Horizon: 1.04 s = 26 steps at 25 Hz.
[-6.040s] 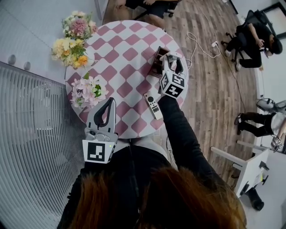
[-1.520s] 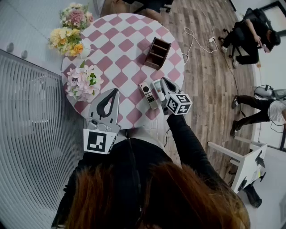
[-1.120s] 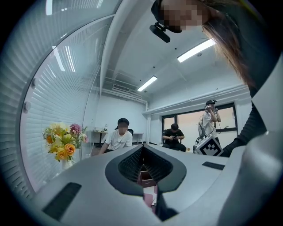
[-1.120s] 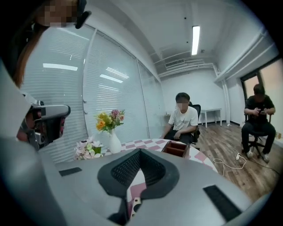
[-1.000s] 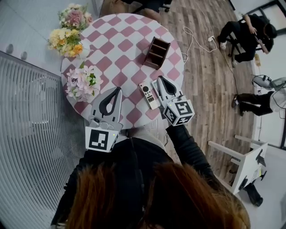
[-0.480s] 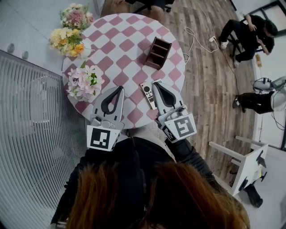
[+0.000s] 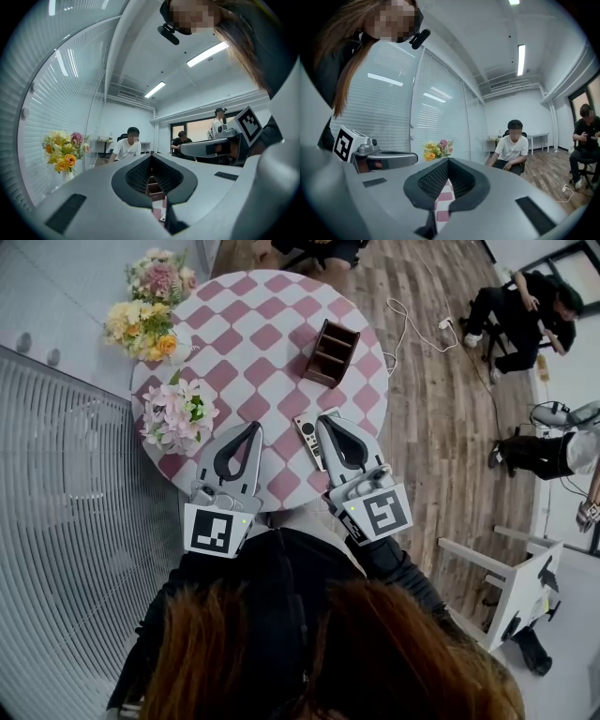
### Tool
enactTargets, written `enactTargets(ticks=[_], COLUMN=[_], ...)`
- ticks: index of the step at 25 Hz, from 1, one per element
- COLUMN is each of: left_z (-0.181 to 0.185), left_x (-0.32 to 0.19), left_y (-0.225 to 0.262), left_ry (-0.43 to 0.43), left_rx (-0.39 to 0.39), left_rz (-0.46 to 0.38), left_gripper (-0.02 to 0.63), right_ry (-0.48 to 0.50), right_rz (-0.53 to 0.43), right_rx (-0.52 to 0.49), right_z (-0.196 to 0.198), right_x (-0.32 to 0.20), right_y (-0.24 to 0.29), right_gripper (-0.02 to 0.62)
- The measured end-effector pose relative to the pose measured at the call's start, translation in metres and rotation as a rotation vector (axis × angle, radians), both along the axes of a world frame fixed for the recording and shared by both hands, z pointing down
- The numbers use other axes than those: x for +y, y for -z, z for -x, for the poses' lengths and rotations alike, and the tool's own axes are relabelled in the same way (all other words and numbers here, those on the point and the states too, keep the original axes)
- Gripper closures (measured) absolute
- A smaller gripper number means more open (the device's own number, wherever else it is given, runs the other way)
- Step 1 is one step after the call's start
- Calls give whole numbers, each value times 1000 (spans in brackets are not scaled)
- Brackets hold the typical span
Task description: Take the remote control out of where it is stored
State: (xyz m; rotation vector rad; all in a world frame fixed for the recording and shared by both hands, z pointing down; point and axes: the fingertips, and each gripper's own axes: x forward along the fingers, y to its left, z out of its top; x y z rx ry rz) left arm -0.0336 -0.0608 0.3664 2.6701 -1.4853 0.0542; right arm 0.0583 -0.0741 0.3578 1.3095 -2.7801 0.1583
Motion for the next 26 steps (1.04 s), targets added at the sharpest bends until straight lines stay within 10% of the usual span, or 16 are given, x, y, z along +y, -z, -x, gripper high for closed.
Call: enactTargets(ticks=[26], left_z=[-5], left_x=[-2], left_y=[4], left_ry=[-8], left_rx=[-9], left_rz=[-12], left_gripper=[597], right_ry=[-10], right_rz=[16], right_rx=[-2], right_z=[2], right_x=[-4], right_y=[-2], right_gripper=[583])
